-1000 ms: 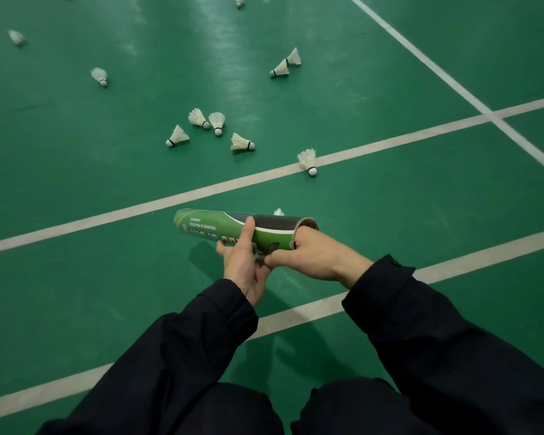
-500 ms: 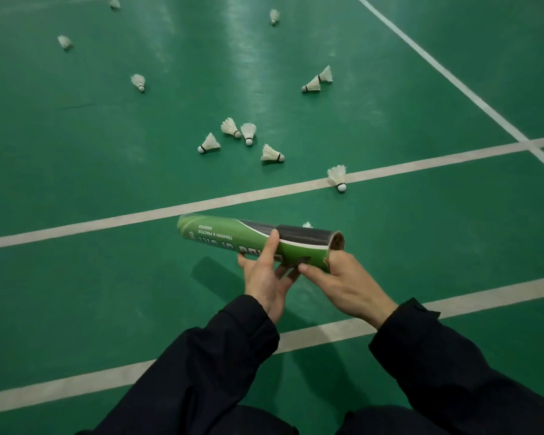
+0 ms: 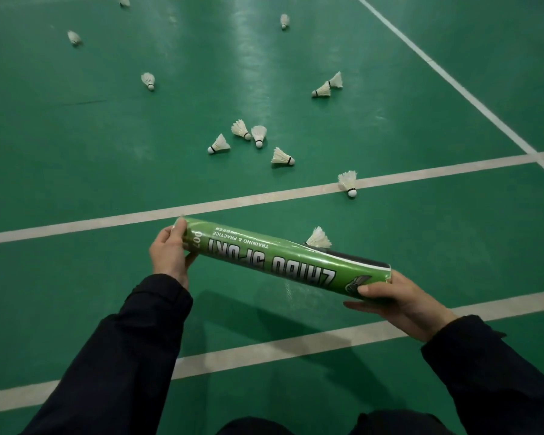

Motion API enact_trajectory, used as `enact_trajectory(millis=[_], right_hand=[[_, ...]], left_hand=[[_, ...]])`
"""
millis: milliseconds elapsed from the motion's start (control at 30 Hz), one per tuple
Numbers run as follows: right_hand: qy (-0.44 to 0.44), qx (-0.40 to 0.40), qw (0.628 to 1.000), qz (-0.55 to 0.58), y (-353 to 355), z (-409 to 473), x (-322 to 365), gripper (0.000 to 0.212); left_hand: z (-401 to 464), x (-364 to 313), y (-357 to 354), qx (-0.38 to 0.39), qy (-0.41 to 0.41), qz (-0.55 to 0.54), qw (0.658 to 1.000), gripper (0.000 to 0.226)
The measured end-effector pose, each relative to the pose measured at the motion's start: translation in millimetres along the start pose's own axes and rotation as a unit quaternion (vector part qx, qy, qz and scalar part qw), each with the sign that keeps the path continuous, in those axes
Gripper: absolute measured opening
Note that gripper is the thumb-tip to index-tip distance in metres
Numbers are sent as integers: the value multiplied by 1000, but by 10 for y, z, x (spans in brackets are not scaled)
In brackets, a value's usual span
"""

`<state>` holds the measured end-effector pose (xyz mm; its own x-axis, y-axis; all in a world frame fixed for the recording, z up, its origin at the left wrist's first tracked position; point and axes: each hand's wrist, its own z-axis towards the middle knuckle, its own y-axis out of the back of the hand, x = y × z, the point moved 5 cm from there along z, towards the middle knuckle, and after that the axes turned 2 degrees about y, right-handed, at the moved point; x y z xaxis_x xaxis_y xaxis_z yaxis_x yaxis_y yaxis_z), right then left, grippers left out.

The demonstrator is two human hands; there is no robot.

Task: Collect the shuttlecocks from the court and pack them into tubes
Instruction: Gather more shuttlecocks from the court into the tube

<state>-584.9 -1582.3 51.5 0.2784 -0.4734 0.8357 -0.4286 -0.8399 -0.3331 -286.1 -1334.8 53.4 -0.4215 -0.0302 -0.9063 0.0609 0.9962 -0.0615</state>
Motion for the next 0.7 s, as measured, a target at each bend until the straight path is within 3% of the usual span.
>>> enact_trajectory(millis=[133,200,233,333,367,467,533,600,700], right_hand=[[-39,-19,999,29,-55,15,-45,102],[7,-37,999,20,-158,59,108,84],[35,-40,999,12,-252,100,198,72],[90,5,992,-88,-672,160,458,45],[103,23,983,-150,-816,166,516,39],[142,46,940,-306,-1052,131,608,26],[203,-12,916,-345,-1019,137,677,14],[253,-124,913,-294,-745,256,714,32],[190,-267,911,-252,-113,653,454,17]], left_hand=[[68,180,140,28,8,-31,999,10],[109,372,222,29,46,-80,995,10],[116,465,257,25,81,-118,989,20],[61,712,286,21,194,-236,952,74],[19,762,283,25,219,-249,943,78],[-29,851,184,39,252,-236,938,52],[47,898,177,18,250,-241,938,51],[170,878,252,-25,233,-260,937,61],[341,888,548,-96,220,-267,933,72]])
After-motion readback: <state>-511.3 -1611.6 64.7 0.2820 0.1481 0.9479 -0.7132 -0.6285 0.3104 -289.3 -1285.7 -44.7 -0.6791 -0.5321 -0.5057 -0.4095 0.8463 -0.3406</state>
